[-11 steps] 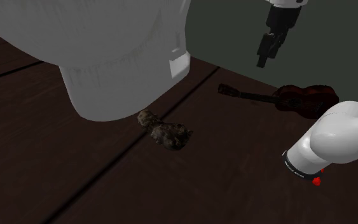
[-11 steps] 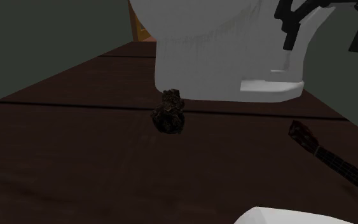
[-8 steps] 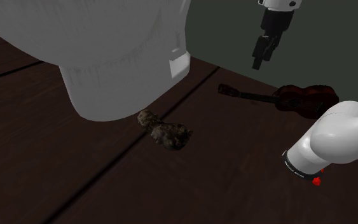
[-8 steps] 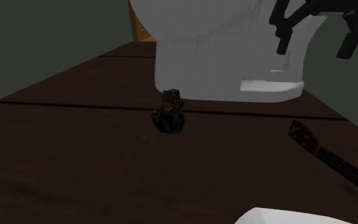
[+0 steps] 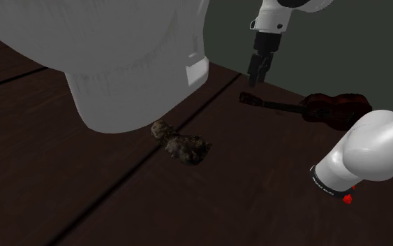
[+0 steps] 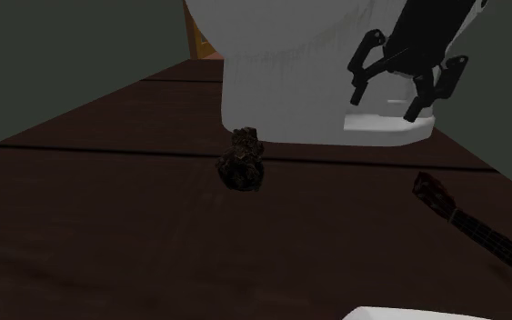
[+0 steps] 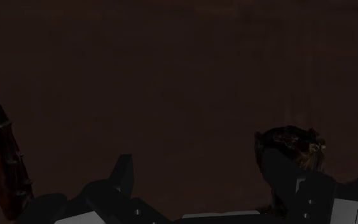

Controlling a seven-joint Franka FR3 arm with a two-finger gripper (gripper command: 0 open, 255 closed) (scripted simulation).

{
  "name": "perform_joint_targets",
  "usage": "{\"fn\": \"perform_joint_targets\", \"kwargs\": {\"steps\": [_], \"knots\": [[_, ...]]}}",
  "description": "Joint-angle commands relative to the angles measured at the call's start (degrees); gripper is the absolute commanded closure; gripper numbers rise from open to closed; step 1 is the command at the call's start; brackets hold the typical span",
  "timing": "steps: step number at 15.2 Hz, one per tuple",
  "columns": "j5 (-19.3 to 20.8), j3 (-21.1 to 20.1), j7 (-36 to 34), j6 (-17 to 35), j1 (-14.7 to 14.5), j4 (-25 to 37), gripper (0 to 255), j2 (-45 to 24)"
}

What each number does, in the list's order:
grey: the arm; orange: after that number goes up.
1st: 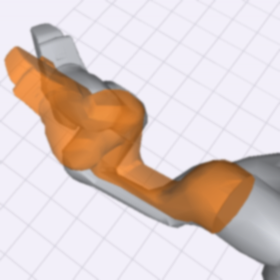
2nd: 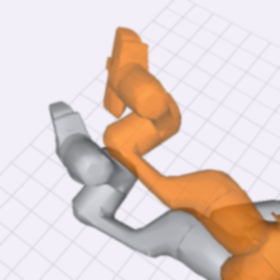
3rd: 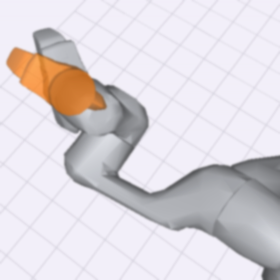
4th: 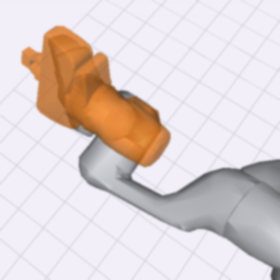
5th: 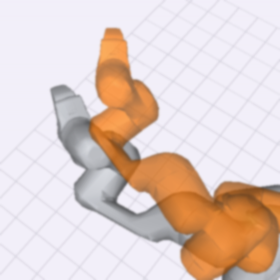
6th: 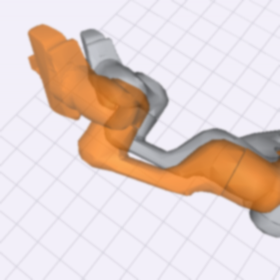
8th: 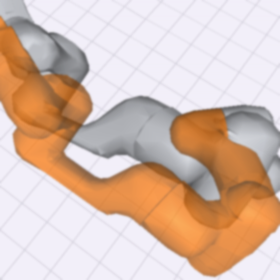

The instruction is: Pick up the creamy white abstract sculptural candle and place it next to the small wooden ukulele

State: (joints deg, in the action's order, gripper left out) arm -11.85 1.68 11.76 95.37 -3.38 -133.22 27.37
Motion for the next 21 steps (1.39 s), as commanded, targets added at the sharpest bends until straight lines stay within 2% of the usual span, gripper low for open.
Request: {"fn": "perform_joint_targets", "kwargs": {"steps": [1,10,21], "knots": [[-2.93,0.88,2.52,2.19,-0.99,0.42,0,-4.04],[-17.70,2.07,14.25,6.34,-5.02,8.01,0,-23.92],[-34.10,-2.51,25.13,2.35,-6.61,25.25,0,-48.11]]}}
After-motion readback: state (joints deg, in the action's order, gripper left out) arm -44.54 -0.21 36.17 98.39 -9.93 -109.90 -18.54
